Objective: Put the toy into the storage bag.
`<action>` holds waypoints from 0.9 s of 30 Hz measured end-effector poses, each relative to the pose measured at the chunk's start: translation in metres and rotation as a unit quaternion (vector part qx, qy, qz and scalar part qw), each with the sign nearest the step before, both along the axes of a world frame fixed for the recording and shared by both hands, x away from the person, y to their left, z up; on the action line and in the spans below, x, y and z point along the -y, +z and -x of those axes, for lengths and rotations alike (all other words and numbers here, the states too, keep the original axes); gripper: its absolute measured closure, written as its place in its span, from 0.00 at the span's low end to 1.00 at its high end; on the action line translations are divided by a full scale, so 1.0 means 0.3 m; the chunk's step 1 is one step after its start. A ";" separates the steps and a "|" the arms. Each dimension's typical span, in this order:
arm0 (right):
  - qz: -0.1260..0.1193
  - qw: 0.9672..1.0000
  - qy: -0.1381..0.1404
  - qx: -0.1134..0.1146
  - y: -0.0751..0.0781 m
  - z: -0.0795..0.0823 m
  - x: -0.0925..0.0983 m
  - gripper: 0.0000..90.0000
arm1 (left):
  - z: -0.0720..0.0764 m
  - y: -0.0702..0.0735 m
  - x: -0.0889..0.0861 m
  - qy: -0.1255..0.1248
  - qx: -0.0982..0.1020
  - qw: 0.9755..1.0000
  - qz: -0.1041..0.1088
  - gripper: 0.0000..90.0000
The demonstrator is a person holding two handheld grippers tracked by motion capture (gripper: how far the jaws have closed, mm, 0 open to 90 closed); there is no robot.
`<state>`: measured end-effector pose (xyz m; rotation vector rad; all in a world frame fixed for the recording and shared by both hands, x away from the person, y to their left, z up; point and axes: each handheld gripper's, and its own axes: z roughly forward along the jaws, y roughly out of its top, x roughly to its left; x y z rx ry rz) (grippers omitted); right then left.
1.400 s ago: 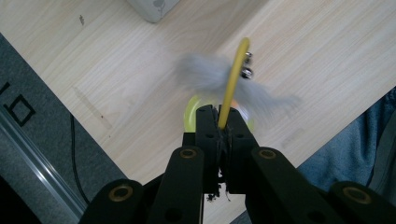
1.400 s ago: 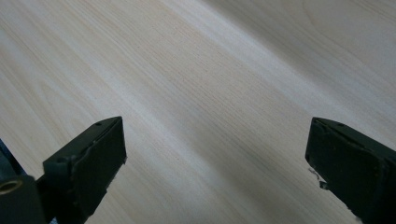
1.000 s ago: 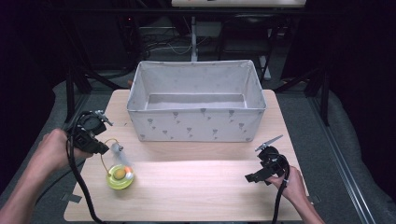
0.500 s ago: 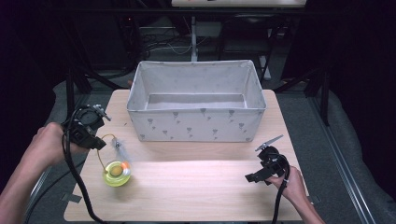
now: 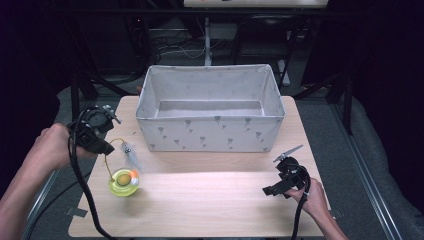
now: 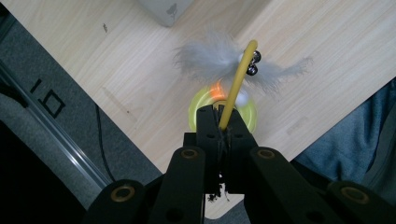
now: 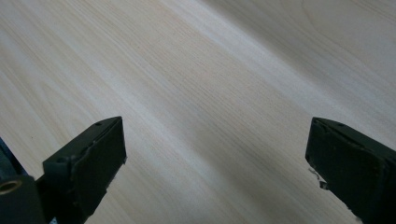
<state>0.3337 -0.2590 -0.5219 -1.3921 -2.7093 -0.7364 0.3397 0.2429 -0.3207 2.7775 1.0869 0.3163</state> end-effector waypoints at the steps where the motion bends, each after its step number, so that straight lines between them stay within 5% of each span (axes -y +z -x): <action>1: 0.001 1.000 0.002 0.000 0.000 0.000 0.000 0.05 | -0.002 0.004 0.001 0.000 -0.001 1.000 0.000 0.98; 27: 0.004 1.000 0.013 0.003 0.005 -0.002 0.005 0.05 | -0.043 0.158 0.040 -0.009 0.021 1.000 -0.018 0.98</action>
